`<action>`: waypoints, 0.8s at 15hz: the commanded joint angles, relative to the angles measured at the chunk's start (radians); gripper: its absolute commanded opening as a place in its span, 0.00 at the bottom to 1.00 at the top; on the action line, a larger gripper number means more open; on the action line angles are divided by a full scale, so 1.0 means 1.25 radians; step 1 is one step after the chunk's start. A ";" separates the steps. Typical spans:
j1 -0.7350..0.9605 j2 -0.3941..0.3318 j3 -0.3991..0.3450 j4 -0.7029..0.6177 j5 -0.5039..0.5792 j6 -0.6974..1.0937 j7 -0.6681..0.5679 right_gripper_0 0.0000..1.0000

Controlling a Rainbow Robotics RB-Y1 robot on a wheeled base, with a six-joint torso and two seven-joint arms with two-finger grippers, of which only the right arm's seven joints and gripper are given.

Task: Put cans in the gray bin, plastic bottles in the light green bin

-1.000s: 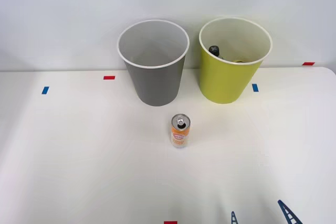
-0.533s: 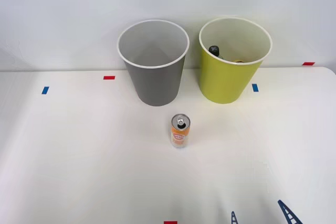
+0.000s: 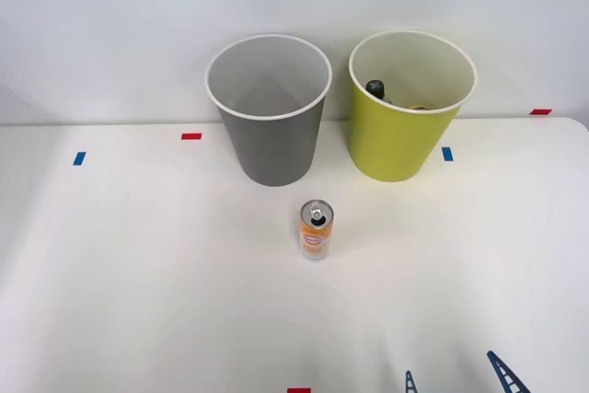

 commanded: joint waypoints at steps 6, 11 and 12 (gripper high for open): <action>0.000 0.000 0.000 0.000 0.000 0.000 0.000 1.00; 0.000 0.000 0.000 0.000 0.000 0.000 0.000 1.00; 0.000 0.000 0.000 0.000 0.000 0.000 0.000 1.00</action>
